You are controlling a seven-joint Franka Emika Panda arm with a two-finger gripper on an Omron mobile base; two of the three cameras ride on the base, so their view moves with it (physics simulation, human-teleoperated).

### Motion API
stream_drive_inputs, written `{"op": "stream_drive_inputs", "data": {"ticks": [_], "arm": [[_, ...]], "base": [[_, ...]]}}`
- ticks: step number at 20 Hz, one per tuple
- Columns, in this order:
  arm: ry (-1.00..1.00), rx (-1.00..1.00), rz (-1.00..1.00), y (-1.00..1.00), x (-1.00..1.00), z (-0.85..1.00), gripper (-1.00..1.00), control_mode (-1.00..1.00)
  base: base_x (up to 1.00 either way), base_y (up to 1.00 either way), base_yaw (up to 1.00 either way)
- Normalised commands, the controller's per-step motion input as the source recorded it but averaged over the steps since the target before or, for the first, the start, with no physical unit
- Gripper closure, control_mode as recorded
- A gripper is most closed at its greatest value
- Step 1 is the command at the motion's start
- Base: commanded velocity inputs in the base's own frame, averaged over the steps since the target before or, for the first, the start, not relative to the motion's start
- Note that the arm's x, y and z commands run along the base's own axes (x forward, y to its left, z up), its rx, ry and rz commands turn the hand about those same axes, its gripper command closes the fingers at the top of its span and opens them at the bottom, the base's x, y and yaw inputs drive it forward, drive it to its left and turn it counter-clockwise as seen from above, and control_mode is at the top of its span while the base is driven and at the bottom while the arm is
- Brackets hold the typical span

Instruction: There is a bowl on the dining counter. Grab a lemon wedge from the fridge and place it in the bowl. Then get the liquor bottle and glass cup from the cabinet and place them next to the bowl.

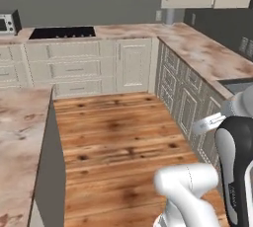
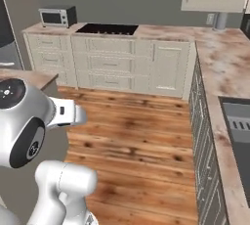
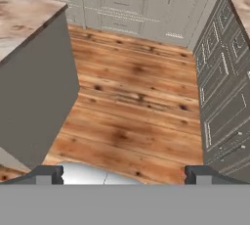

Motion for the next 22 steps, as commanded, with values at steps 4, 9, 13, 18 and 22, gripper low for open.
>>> {"op": "stream_drive_inputs", "data": {"ticks": [4,9,13,18,22], "arm": [[0.0,0.0,0.0,0.0,0.0,0.0,-1.0,1.0],[0.0,0.0,0.0,0.0,0.0,0.0,-1.0,1.0],[0.0,0.0,0.0,0.0,0.0,0.0,-1.0,1.0],[0.0,0.0,0.0,0.0,0.0,0.0,-1.0,1.0],[0.0,0.0,0.0,0.0,0.0,0.0,-1.0,1.0]], "base": [[1.0,0.04,-0.02],[1.0,0.29,-0.16],[1.0,0.25,-0.16],[1.0,0.45,-0.2],[1.0,0.63,-0.25]]}}
